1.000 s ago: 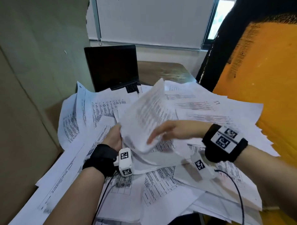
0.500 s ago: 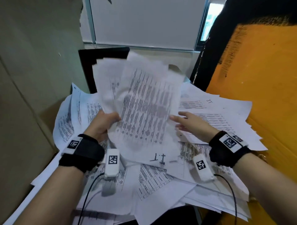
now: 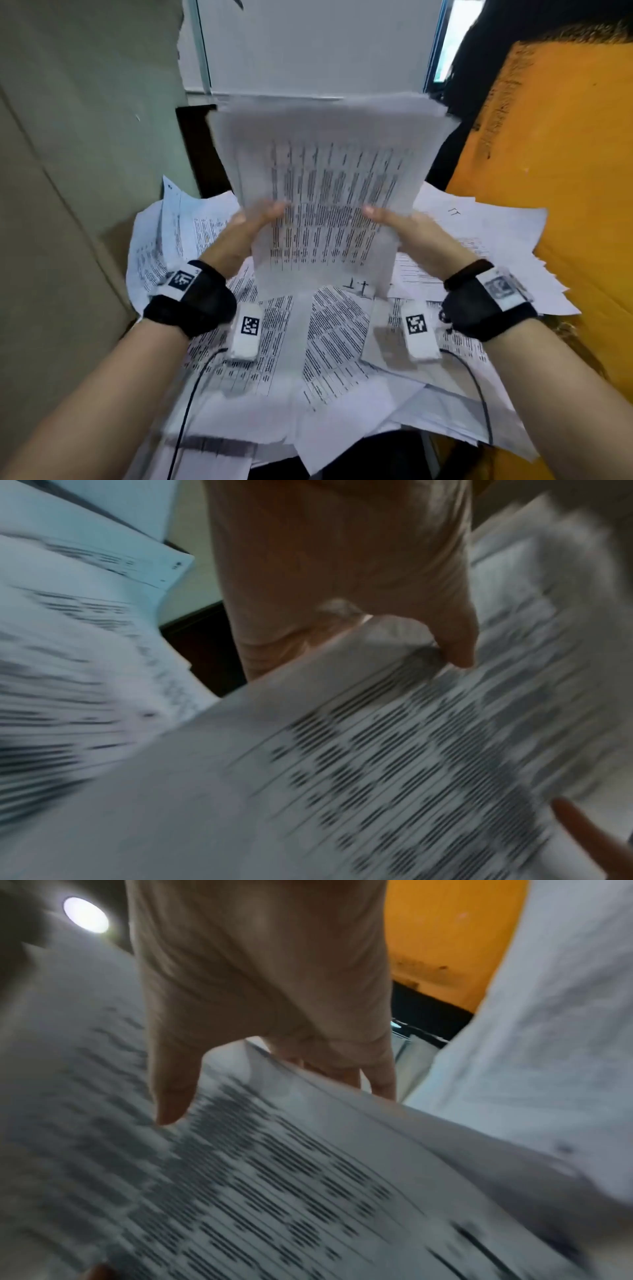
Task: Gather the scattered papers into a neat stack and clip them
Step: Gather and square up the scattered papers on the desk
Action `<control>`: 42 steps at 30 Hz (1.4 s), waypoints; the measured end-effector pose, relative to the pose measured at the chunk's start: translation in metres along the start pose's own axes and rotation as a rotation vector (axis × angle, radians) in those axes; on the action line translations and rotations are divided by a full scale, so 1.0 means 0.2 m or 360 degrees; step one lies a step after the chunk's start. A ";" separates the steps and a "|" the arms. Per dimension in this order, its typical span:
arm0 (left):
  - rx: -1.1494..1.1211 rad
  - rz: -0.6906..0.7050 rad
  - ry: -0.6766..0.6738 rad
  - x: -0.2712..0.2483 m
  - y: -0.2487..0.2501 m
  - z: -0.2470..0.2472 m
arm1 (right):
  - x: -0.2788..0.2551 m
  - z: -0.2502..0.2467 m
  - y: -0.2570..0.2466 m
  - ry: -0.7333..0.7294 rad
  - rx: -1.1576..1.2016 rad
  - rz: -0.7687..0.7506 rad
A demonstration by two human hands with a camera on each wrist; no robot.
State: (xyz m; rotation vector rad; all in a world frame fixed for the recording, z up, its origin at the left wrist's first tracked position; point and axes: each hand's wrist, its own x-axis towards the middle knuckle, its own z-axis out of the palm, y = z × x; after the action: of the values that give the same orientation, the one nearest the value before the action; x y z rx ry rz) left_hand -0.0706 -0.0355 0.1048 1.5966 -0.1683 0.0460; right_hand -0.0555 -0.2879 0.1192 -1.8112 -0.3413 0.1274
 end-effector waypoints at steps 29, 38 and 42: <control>-0.0779 -0.0693 0.0795 0.07 -0.56 -0.33 | 0.04 0.48 0.36 -0.0750 -0.0018 0.0769; 0.0052 -0.0473 0.0355 0.04 -0.44 -0.17 | 0.10 0.19 0.33 0.0355 0.0316 0.0432; 0.0471 -0.0610 0.0224 0.06 -0.46 -0.15 | 0.09 0.15 0.48 0.0281 0.0489 0.0664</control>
State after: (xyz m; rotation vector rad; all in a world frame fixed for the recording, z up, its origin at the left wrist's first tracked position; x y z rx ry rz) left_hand -0.0444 -0.0040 0.0166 1.8893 0.2668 -0.1194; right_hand -0.0305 -0.2773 0.0208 -1.5520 0.1785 0.2928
